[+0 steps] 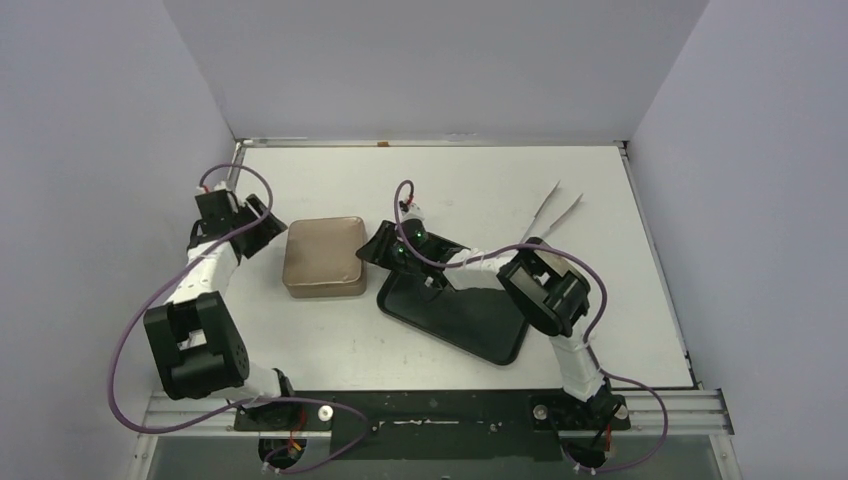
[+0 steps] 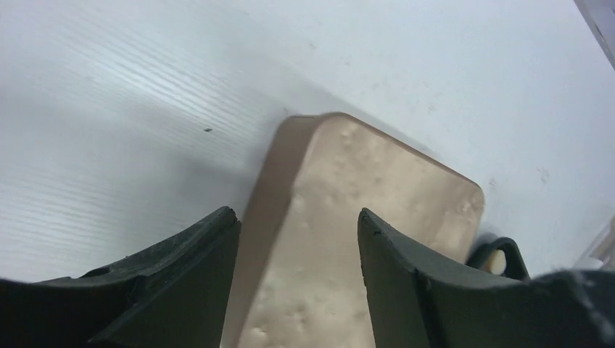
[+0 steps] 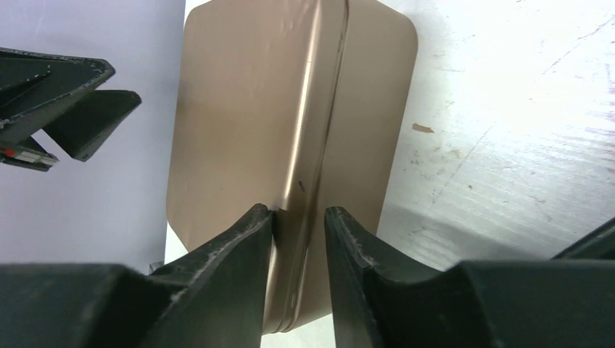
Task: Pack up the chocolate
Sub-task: Close the box lid on the packing box.
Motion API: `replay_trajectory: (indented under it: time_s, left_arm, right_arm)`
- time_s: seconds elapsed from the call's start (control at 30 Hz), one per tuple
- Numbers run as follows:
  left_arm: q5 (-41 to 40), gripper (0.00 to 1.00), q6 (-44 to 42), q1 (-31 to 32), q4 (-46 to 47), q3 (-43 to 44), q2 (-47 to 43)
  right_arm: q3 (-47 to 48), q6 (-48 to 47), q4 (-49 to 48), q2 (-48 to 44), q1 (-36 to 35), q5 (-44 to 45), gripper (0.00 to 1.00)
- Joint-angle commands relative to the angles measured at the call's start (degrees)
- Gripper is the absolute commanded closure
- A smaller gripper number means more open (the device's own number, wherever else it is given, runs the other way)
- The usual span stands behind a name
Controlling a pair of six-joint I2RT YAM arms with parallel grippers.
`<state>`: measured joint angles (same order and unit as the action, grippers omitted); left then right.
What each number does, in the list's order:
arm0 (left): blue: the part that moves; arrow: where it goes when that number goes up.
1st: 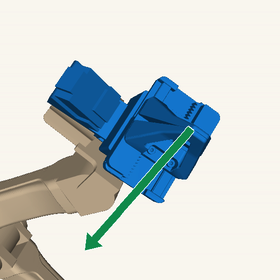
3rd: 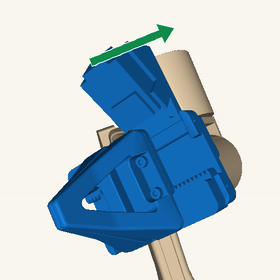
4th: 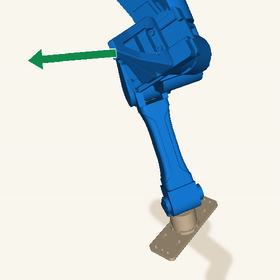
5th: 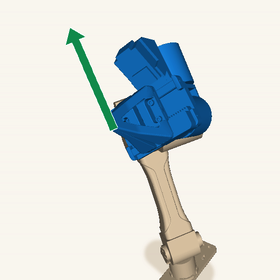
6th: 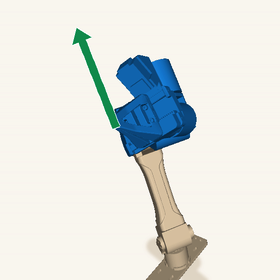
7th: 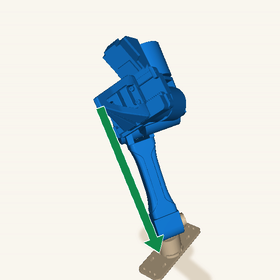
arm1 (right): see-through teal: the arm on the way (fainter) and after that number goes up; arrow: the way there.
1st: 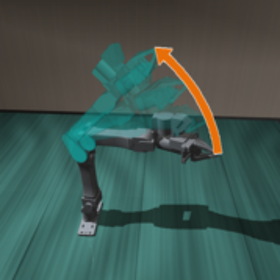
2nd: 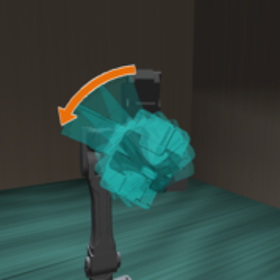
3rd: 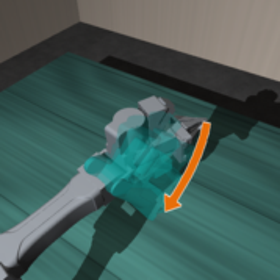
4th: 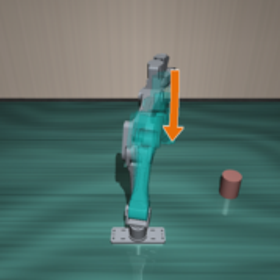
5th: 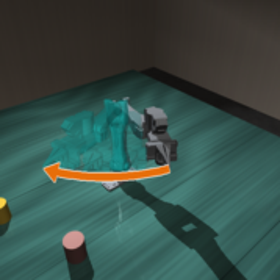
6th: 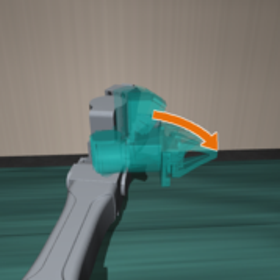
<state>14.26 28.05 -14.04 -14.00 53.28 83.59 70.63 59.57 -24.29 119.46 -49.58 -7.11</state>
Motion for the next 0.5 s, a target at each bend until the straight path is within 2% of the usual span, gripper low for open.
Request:
replay_trajectory:
  time_s: [0.0, 0.1, 0.2, 0.37, 0.47]
  left_arm:
    - [-1.48, 0.41, -5.23, -2.77, -3.11, 1.16, 2.46]
    - [2.43, 0.41, -5.05, -2.75, -1.66, 0.31, 5.37]
    - [5.41, 0.43, -5.09, -2.74, -1.15, 0.19, 7.08]
    - [9.42, 0.49, -4.25, -2.74, 0.29, 0.68, 7.37]
    - [11.94, 0.57, -2.57, -2.74, 0.15, 1.38, 6.88]
  right_arm:
    - [1.02, -2.66, 6.22, 0.32, 1.98, -4.08, 0.65]
    - [2.08, -2.29, 5.85, 1.06, 1.99, -5.01, 0.58]
    - [2.91, -2.14, 5.51, 1.72, 2.03, -5.85, 0.57]
    - [6.09, -2.77, 4.11, 3.52, 2.34, -9.98, 0.6]
    - [6.9, -3.0, 2.63, 3.56, 2.38, -11.78, 0.62]
